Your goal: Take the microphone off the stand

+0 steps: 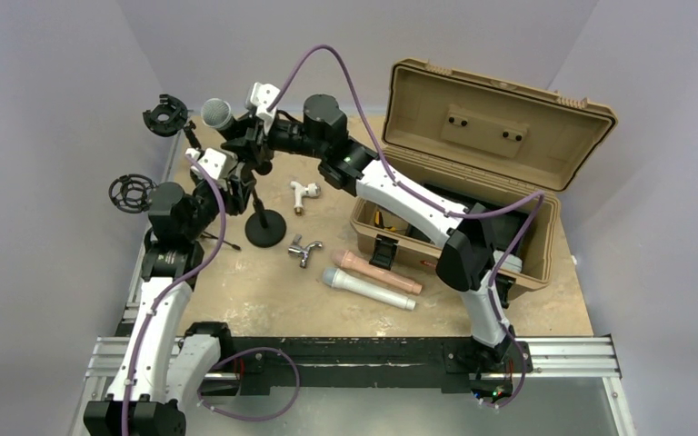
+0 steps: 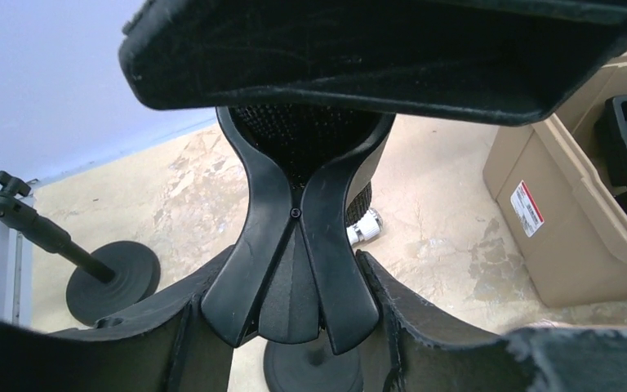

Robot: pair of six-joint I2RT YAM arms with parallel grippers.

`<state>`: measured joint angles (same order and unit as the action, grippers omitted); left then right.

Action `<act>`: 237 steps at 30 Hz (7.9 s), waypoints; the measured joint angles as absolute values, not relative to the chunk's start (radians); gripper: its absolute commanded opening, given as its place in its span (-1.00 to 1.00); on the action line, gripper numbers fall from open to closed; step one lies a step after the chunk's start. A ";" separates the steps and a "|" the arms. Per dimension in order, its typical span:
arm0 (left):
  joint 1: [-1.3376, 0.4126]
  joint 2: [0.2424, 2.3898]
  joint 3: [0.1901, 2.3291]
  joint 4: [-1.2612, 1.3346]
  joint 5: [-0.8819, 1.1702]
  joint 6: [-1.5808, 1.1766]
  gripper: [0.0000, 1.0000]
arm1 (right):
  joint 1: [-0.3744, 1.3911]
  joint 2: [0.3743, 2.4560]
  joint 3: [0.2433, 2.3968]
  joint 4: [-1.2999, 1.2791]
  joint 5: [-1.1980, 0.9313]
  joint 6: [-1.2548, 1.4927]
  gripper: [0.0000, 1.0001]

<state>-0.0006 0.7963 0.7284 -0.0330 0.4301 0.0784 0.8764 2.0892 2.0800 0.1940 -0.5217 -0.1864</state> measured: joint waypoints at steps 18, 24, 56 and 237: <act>-0.009 0.801 0.782 -0.037 0.448 0.065 -1.00 | 0.833 2.064 2.068 0.287 -0.651 -0.056 -1.00; -0.010 0.820 0.782 -0.070 0.465 0.061 -0.18 | 0.835 2.033 1.985 0.317 -0.649 -0.109 -1.00; 0.012 0.857 0.733 0.044 0.453 0.009 0.56 | 0.825 2.033 1.946 0.361 -0.621 -0.138 -1.00; -0.023 0.661 1.239 -0.538 0.074 -0.212 0.81 | 1.374 1.049 0.763 0.499 0.511 -0.072 0.86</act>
<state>-0.0235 0.6609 1.2392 -0.5377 0.0742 -0.2115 1.3735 1.0492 0.7628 0.4988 0.5114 -0.0715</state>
